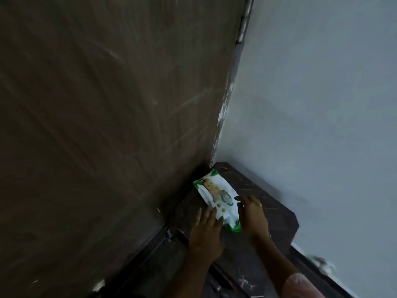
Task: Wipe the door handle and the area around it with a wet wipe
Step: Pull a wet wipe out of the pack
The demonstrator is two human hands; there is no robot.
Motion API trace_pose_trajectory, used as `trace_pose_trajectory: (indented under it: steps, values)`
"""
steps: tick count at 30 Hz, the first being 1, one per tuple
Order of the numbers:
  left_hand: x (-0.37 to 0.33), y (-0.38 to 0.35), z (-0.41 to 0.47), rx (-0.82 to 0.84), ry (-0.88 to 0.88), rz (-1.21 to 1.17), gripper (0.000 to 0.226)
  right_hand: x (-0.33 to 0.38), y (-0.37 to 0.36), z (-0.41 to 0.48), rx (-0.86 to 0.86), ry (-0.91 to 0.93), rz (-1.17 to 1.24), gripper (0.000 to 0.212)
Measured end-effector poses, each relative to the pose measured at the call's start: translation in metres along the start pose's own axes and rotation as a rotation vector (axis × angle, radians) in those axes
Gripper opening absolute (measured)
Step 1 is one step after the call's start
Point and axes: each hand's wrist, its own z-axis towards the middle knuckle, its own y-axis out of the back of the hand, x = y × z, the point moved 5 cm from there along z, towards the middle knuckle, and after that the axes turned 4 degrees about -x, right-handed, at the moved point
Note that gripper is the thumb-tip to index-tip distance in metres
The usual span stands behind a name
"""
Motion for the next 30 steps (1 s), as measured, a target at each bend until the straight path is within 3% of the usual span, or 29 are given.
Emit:
trace_pose_trajectory:
  steps: [1,2,6,12,15,18,23,26,29,30]
  values:
    - [0.002,-0.018,0.003,-0.046,-0.042,0.007,0.073,-0.004,-0.011,0.007,0.042,-0.006,-0.008,0.03]
    - [0.002,-0.035,0.004,0.043,-0.065,-0.009,0.071,-0.008,-0.02,0.015,0.054,0.006,-0.014,0.03]
    - [0.011,-0.064,0.009,0.064,-0.052,0.042,0.073,-0.014,-0.049,0.043,0.049,0.043,-0.096,0.032]
    - [0.015,-0.07,0.024,0.012,-0.027,-0.023,0.074,-0.023,-0.071,0.06,0.111,0.08,-0.141,0.026]
    - [0.016,-0.072,0.029,0.059,-0.023,-0.09,0.065,-0.03,-0.068,0.062,0.027,0.03,0.023,0.018]
    - [0.012,-0.067,0.03,0.036,-0.02,-0.12,0.062,-0.036,-0.053,0.058,-0.109,-0.146,0.301,0.004]
    - [0.007,-0.064,0.035,-0.004,0.0,-0.097,0.068,-0.046,-0.038,0.055,-0.174,-0.388,0.755,0.011]
    - [-0.001,-0.043,0.034,-0.082,0.084,-0.299,0.065,-0.038,-0.024,0.049,-0.136,-0.418,0.984,0.01]
    - [-0.005,-0.008,0.036,-0.191,0.282,-0.792,0.084,-0.023,-0.007,0.035,-0.017,-0.385,1.095,0.016]
    - [-0.005,0.002,0.034,-0.207,0.36,-0.948,0.08,-0.017,0.0,0.028,0.008,-0.377,1.124,0.017]
